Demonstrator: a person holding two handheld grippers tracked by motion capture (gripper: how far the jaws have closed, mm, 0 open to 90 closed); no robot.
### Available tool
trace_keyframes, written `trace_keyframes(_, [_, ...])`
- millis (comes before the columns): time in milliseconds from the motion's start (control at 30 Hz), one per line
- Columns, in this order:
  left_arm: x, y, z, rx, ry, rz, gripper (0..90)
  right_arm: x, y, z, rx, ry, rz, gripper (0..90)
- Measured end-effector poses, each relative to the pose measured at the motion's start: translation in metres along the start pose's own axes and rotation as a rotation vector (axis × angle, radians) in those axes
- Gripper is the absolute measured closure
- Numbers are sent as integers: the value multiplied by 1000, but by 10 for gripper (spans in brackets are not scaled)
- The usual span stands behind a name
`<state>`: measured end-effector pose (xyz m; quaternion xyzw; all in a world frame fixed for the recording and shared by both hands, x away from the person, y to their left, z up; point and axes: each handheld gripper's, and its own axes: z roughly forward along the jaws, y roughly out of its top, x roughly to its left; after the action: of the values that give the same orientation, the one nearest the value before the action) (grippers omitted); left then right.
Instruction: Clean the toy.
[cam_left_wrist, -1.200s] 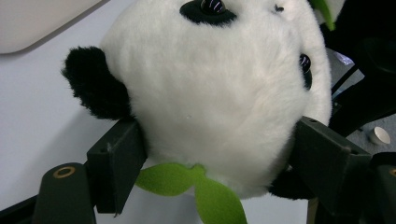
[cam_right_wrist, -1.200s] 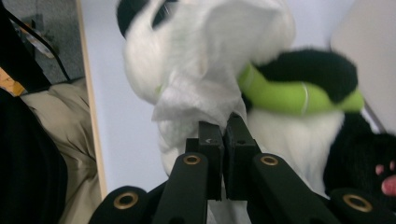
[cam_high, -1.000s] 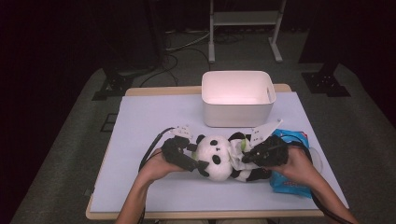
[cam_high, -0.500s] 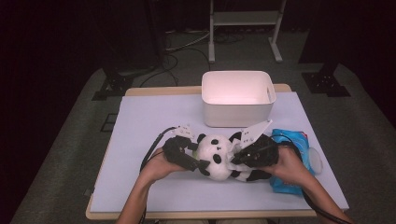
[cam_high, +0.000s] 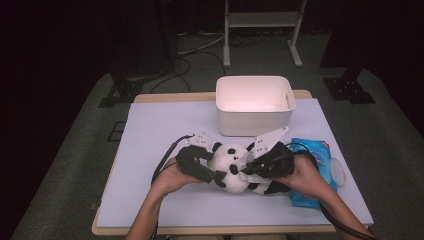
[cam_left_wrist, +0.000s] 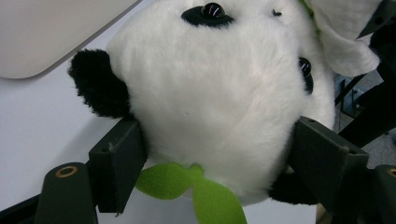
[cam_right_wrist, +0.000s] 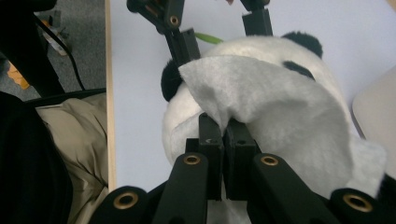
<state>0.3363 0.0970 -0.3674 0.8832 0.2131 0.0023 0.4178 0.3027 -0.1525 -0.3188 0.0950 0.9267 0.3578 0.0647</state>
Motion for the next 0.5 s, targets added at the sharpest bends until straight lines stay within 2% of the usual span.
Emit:
trace_keyframes(133, [-1,1,-1,-3,-4,4,216,-1,1,1,16,11,-8,872])
trace_keyframes(400, [-2,1,-2,-8,-24,18,196,-10,-11,-4,21,11,26,872])
trace_keyframes(500, [-1,-1,-2,-7,-50,16,196,-13,-17,-5,18,8,46,873])
